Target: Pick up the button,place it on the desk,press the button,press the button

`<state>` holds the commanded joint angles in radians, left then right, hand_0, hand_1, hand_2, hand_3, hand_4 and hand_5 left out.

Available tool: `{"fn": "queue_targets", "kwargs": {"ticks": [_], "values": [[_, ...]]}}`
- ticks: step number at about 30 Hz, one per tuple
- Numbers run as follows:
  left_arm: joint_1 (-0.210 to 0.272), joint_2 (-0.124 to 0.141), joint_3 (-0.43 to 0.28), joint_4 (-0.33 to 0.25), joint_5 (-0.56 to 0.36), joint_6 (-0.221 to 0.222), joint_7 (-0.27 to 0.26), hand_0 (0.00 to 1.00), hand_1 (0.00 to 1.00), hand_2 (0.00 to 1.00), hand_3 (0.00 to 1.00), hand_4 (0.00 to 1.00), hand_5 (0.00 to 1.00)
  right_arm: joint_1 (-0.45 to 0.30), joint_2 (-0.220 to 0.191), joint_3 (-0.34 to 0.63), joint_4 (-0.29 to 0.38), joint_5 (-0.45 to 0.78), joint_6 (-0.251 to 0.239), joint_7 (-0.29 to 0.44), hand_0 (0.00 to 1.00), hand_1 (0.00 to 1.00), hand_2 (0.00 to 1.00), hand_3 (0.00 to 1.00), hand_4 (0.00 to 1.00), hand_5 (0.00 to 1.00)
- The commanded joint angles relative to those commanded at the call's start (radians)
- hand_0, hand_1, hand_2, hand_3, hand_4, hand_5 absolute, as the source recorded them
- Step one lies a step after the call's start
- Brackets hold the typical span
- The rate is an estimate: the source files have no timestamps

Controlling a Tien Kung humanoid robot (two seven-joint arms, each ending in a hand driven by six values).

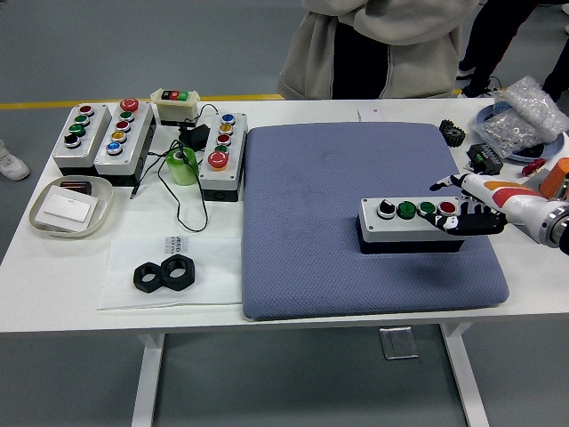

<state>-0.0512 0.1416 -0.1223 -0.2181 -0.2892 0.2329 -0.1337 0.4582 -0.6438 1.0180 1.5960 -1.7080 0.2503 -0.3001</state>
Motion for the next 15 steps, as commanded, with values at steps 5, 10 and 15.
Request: {"fn": "queue_targets", "kwargs": {"ticks": [5,10,15], "values": [[0.001,0.000,-0.001,0.000,0.003,0.000,0.000,0.702,0.831,0.893,0.825,0.641,0.998,-0.009,-0.007,0.035,0.005,0.000,-0.005,0.000,0.242,0.191,0.294,0.843,0.718,0.748],[-0.002,0.001,0.007,0.000,-0.009,-0.001,-0.004,0.701,0.831,0.893,0.825,0.641,0.998,-0.029,-0.018,0.096,0.008,-0.049,-0.065,-0.001,0.270,0.245,0.344,0.885,0.717,0.745],[-0.007,0.001,0.013,0.000,-0.017,-0.003,-0.006,0.703,0.831,0.893,0.824,0.641,0.998,-0.037,-0.025,0.140,0.009,-0.078,-0.122,0.000,0.631,0.615,0.801,0.998,0.727,0.688]]}}
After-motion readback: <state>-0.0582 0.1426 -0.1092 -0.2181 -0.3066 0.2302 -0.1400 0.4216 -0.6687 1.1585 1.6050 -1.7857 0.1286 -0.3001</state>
